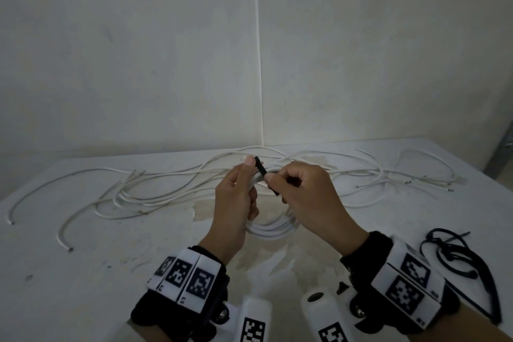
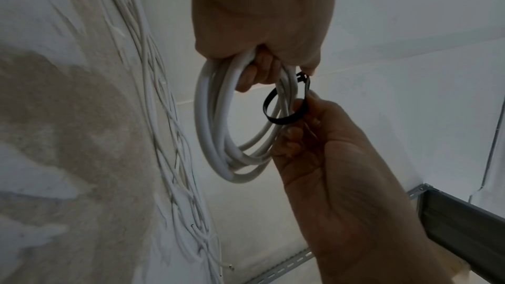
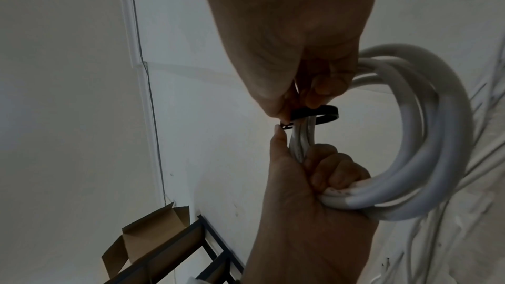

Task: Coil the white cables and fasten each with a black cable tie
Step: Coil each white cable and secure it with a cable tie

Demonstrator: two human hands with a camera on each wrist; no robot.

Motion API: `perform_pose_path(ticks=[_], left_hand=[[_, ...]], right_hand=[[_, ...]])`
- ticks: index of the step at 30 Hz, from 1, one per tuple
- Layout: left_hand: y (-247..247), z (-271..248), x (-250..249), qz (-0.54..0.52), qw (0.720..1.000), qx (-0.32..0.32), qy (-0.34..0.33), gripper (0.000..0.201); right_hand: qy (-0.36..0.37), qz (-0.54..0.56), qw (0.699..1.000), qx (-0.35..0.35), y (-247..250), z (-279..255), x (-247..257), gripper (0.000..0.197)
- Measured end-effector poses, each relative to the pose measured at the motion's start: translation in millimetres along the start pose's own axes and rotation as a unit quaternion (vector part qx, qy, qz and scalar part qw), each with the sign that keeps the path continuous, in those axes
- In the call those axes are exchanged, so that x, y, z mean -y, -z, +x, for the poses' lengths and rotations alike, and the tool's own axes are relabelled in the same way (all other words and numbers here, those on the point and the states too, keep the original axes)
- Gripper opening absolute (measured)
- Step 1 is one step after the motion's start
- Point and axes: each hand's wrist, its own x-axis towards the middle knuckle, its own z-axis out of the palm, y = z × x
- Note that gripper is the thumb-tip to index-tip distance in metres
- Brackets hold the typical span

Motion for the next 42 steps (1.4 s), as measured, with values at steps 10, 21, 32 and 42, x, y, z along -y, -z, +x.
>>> perform_pose_path(ticks=[10, 21, 32, 42], left_hand=[[0.1, 0.0, -5.7, 0.05, 0.997, -0.017, -0.052, 0.03], [5.2, -1.2, -14.1, -0.002, 0.998, -0.046, -0.04, 0.031], [0.5, -8.3, -15.7, 0.018, 0.997, -0.039, -0.058, 0.015], [9.5, -8.0, -21.7, 0.082, 0.995, 0.012, -0.064, 0.01]], right_hand=[[0.01, -0.045, 0.999, -0.022, -6.7, 4.9, 3.3, 0.02], [0.094, -0.059, 0.993, -0.027, -15.6, 0.9, 8.8, 0.012], [0.083, -0.06, 0.994, -0.033, -10.1, 2.3, 11.0, 0.014], [0.047, -0.009, 0.996, 0.07, 15.8, 26.7, 21.1, 0.012]])
